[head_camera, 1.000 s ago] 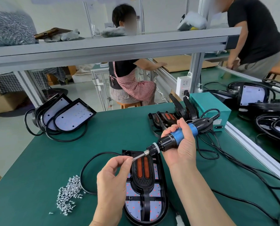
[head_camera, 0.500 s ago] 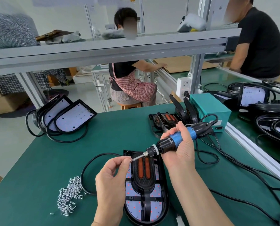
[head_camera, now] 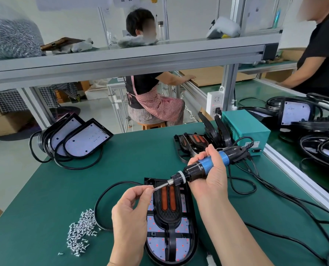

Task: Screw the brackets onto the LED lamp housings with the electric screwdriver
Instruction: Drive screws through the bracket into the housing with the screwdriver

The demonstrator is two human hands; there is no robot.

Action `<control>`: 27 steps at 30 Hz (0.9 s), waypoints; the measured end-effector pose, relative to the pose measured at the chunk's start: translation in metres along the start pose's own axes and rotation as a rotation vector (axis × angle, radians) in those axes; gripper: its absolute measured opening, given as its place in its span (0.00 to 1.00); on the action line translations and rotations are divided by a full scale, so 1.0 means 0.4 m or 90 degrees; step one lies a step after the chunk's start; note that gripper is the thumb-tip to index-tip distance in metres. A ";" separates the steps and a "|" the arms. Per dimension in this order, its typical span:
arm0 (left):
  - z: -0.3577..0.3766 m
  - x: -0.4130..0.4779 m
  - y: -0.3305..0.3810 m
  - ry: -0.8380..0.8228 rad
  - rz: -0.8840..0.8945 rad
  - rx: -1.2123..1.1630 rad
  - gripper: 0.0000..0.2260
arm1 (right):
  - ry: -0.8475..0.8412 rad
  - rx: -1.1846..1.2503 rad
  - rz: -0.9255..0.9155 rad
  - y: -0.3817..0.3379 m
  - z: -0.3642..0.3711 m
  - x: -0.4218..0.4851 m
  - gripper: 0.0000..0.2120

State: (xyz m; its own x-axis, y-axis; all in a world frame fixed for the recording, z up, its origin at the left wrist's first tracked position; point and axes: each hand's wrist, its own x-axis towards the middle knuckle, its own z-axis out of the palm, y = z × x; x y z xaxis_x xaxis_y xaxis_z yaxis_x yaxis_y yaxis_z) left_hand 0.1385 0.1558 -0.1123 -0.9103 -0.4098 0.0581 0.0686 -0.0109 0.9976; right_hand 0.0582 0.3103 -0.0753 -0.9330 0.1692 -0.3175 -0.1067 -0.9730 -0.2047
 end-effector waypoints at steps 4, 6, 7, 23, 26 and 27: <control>0.000 0.003 -0.004 0.004 0.009 0.006 0.04 | 0.001 -0.003 0.002 0.004 -0.001 0.000 0.09; 0.000 0.004 -0.007 0.005 0.011 0.008 0.04 | 0.002 0.003 0.002 0.003 -0.002 0.002 0.09; 0.001 0.005 -0.009 0.005 0.010 0.007 0.04 | 0.003 0.003 0.000 0.002 -0.002 0.003 0.09; -0.001 0.009 -0.022 0.000 0.013 0.002 0.05 | 0.023 0.005 0.009 0.003 -0.006 0.007 0.09; 0.001 0.006 -0.023 0.006 0.020 0.001 0.05 | 0.029 0.023 0.020 0.006 -0.006 0.005 0.09; 0.001 0.005 -0.024 0.012 0.019 -0.006 0.05 | 0.030 0.022 0.021 0.007 -0.006 0.004 0.09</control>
State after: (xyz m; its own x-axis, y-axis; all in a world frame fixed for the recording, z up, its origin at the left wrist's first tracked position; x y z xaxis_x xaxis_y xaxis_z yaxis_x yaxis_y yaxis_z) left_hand 0.1358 0.1553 -0.1216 -0.8998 -0.4275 0.0870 0.0993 -0.0065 0.9950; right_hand 0.0572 0.3084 -0.0785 -0.9192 0.1435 -0.3667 -0.0890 -0.9829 -0.1615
